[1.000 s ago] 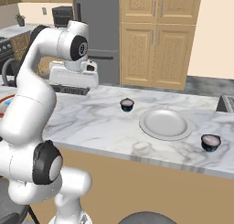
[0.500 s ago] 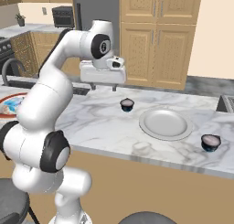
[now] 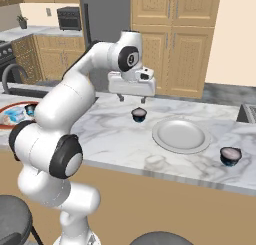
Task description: Place two yogurt containers on each plate.
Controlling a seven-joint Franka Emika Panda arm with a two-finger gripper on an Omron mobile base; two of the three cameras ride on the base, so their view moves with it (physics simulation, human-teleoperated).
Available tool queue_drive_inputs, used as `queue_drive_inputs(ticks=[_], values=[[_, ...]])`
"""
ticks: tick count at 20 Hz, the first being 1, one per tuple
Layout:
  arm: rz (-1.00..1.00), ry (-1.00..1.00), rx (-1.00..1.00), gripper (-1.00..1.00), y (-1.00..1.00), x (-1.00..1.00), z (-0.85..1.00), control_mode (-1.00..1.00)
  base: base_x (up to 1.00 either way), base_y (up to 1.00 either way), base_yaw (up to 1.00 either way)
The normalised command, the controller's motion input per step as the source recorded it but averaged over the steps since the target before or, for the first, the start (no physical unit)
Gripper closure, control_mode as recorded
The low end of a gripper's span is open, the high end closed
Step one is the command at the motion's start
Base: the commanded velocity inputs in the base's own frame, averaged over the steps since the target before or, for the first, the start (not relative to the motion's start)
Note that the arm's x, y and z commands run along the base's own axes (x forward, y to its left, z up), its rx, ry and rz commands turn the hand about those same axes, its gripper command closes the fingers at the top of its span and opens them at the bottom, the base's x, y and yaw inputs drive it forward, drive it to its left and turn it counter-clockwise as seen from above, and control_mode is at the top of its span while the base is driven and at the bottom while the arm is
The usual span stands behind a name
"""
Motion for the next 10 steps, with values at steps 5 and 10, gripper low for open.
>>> queue_drive_inputs(ticks=[5, 10], values=[[0.00, -0.24, 0.08, -1.00, 0.00, -0.38, -0.11, -1.00, 0.00, 0.00, 0.00], [0.00, -0.06, 0.00, -1.00, 0.00, 0.30, -0.38, -1.00, 0.00, 0.00, 0.00]])
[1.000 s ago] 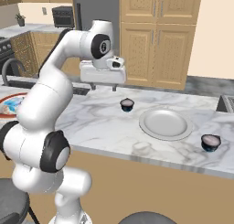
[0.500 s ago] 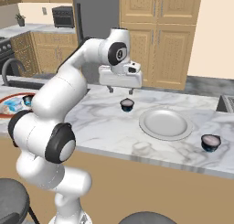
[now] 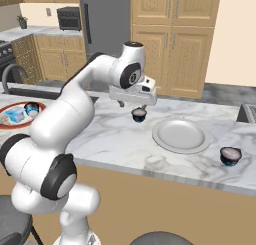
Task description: Place two yogurt containers on each plate.
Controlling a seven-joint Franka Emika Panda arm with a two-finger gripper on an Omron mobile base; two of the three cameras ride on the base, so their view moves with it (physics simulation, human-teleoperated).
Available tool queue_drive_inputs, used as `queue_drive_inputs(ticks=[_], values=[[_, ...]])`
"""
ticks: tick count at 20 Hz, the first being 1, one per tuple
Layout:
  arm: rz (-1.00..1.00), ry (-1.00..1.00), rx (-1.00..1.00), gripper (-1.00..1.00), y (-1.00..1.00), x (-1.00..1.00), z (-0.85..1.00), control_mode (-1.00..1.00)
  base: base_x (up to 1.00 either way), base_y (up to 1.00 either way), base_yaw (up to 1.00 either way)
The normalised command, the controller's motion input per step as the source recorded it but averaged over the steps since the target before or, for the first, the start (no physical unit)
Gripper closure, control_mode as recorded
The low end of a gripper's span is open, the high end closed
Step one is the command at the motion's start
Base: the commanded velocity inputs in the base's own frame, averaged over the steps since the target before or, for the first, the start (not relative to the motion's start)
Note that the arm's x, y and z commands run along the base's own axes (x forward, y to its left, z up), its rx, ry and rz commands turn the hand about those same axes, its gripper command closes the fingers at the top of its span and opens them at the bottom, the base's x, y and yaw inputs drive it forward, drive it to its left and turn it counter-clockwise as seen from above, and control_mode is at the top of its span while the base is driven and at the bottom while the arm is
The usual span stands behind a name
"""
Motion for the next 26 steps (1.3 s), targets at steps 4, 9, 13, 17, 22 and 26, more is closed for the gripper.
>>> queue_drive_inputs(ticks=[4, 9, 13, 17, 22, 26], values=[[0.00, 0.01, 0.00, -1.00, 0.00, 0.42, -0.24, -1.00, 0.00, 0.00, 0.00], [0.00, 0.04, -0.02, -1.00, 0.00, 0.08, 0.10, -1.00, 0.00, 0.00, 0.00], [0.00, 0.10, -0.02, -1.00, -0.15, 0.18, 0.00, -1.00, 0.00, 0.00, 0.00], [0.00, 0.10, 0.00, -1.00, -0.41, 0.04, -0.06, -1.00, 0.00, 0.00, 0.00], [0.00, 0.07, 0.00, -1.00, -0.25, 0.03, -0.10, -1.00, 0.00, 0.00, 0.00], [0.00, 0.01, 0.00, -1.00, 0.00, -0.07, -0.07, -1.00, 0.00, 0.00, 0.00]])
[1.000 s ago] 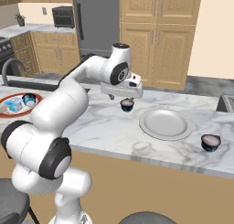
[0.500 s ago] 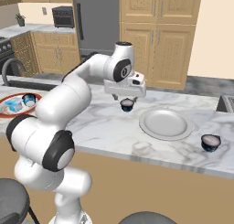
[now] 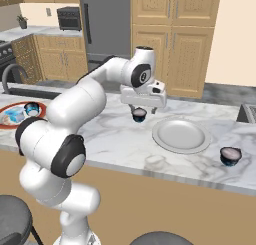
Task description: Place two yogurt containers on each plate.
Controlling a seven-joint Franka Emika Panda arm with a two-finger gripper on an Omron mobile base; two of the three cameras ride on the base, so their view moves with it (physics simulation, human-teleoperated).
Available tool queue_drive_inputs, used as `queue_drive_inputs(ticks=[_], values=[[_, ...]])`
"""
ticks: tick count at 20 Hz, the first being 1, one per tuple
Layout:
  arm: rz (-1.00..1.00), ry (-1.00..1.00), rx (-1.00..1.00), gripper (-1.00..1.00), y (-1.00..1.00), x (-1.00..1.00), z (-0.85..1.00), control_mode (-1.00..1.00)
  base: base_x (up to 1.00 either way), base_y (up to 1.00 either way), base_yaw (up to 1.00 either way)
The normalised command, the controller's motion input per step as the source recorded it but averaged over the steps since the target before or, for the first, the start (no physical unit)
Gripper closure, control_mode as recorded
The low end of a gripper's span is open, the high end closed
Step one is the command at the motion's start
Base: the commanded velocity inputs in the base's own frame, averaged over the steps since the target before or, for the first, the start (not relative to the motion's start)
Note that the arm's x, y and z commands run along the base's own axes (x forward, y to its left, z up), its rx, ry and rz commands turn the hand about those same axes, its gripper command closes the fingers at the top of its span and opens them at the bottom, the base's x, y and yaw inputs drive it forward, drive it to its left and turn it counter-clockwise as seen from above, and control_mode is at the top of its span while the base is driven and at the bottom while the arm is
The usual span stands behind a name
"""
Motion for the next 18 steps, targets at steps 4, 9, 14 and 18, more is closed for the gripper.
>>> queue_drive_inputs(ticks=[4, 9, 14, 18], values=[[0.00, 0.00, 0.00, -1.00, 0.02, -0.01, -0.11, -1.00, 0.00, 0.00, 0.00], [0.01, 0.00, 0.00, -1.00, 0.15, -0.10, -0.01, -1.00, 0.00, 0.00, 0.00], [0.00, 0.00, 0.00, -1.00, 0.08, -0.03, -0.03, -1.00, 0.00, 0.00, 0.00], [0.00, 0.00, 0.00, -1.00, -0.08, 0.00, -0.21, -1.00, 0.00, 0.00, 0.00]])
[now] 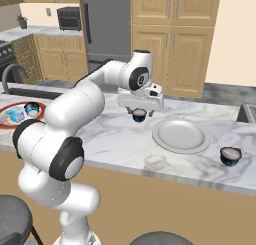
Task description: Place two yogurt containers on each plate.
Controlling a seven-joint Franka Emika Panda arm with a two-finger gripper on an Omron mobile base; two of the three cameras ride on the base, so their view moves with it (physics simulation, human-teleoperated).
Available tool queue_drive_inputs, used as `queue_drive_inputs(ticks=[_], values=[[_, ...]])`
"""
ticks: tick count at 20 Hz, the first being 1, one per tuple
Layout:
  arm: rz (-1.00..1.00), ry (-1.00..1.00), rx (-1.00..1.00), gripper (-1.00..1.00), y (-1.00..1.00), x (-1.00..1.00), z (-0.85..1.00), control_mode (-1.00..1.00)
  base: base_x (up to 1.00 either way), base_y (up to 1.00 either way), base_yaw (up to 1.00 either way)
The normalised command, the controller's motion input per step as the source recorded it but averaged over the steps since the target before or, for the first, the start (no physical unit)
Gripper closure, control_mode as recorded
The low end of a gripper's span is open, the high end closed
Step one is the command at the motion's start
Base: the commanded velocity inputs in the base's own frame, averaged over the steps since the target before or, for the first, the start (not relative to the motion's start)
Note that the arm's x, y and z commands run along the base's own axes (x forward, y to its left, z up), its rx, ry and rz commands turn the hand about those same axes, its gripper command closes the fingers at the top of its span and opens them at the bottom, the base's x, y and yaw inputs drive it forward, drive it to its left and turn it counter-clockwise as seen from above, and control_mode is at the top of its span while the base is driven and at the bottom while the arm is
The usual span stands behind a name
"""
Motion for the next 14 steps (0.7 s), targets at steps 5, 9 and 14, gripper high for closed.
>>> queue_drive_inputs(ticks=[5, 9, 14], values=[[0.00, 0.00, 0.00, -1.00, 0.00, 0.00, -0.23, -1.00, 0.00, 0.00, 0.00], [0.00, 0.00, 0.00, -1.00, 0.00, 0.00, -0.10, -1.00, 0.00, 0.00, 0.00], [0.00, 0.00, 0.00, -1.00, 0.00, 0.00, -0.03, -1.00, 0.00, 0.00, 0.00]])
